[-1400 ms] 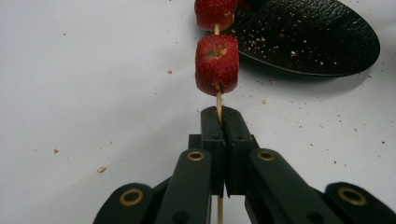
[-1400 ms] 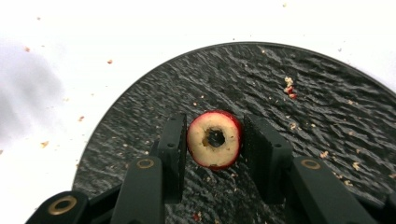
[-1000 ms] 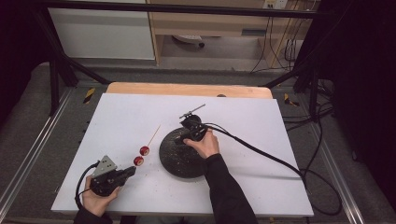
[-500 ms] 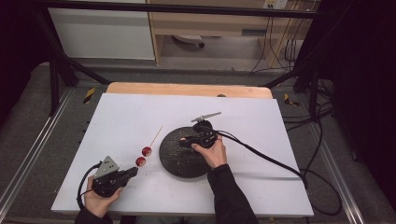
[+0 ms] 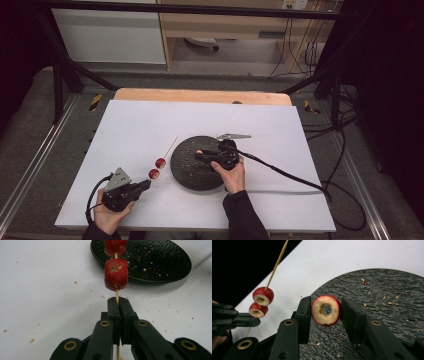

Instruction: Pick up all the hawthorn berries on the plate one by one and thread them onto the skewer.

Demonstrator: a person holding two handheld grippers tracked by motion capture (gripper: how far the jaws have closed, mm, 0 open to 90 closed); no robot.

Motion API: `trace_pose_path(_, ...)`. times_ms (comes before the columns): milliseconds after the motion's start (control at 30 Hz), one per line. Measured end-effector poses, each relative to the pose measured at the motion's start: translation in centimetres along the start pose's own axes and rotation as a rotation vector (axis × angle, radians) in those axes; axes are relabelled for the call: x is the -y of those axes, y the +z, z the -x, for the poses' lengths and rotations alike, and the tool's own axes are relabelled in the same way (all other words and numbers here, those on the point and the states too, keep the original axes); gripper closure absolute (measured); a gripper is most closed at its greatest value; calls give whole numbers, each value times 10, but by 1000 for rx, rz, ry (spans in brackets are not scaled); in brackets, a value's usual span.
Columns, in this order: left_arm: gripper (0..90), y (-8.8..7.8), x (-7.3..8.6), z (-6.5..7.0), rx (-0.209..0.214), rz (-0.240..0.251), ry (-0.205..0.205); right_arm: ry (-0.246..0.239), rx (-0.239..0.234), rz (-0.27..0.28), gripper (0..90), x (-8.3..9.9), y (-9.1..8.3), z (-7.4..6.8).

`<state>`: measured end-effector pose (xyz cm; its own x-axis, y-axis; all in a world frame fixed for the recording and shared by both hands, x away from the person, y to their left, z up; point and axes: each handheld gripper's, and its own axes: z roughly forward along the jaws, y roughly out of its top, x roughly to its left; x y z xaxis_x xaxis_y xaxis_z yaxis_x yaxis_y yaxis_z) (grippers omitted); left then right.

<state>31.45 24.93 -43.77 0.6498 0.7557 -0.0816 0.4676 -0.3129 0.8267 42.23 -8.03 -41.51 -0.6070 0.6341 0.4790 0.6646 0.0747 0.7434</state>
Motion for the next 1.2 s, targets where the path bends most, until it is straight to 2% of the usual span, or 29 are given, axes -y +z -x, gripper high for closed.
trace_pose_path(233, 885, 3, -1, 5, 6, 7, -2, 54, -21, 112, 619, 14, -5, 2)
trace_pose_path(433, 884, 5, -1, 7, 4, 11, -4, 89, -33, 202, 619, 18, -9, 2)
trace_pose_path(667, 884, 6, -2, 11, 11, 20, -6, 117, -51, 315, 620, 13, -11, 1)
trace_pose_path(1200, 884, 16, -7, 30, 32, 39, -16, 175, -93, 500, 620, -1, -15, 3)
